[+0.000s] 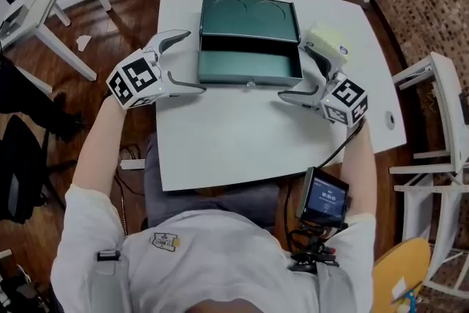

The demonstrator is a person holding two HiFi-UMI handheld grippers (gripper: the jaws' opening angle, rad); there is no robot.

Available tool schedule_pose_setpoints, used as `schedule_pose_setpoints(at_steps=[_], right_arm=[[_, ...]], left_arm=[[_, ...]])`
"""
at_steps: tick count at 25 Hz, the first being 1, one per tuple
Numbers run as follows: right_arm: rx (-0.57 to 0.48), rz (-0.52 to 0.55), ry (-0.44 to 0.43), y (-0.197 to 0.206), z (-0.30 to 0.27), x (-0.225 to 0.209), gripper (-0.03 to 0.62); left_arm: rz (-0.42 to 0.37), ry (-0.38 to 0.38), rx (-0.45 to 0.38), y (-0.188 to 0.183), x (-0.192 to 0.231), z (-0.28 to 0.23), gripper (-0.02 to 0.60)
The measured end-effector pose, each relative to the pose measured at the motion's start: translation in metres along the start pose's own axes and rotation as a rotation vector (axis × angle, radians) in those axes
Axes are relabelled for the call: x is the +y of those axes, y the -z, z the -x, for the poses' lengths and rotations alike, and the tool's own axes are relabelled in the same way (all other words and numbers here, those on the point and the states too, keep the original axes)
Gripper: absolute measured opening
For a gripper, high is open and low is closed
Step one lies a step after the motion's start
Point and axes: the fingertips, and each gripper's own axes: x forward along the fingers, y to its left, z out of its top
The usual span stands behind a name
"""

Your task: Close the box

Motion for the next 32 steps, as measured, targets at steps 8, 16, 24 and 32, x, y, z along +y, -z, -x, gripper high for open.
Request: schedule_pose_setpoints(at_steps=[8, 16, 24, 32], right_arm=[[0.124, 0.186, 0.033, -0.012, 0.003, -0.011, 0.588], [0.430, 0.516, -0.023, -0.003, -0.026, -0.004, 0.589], [0.211, 0.292, -0.031, -0.015, -0.023, -0.013, 0.589], [0.150, 0.237, 0.038, -0.012, -0.005, -0.009, 0.589]], left_arm=[[-0.042, 0.054, 0.014, -0.014, 0.024, 0.004, 0.561], [-0.261, 0.196, 0.223, -0.020, 0.007, -0.017, 0.578], [-0.116, 0.137, 0.003, -0.024, 0.019, -0.007, 0.592], [0.156, 0.101, -0.194, -0.018, 0.056, 0.009, 0.592]])
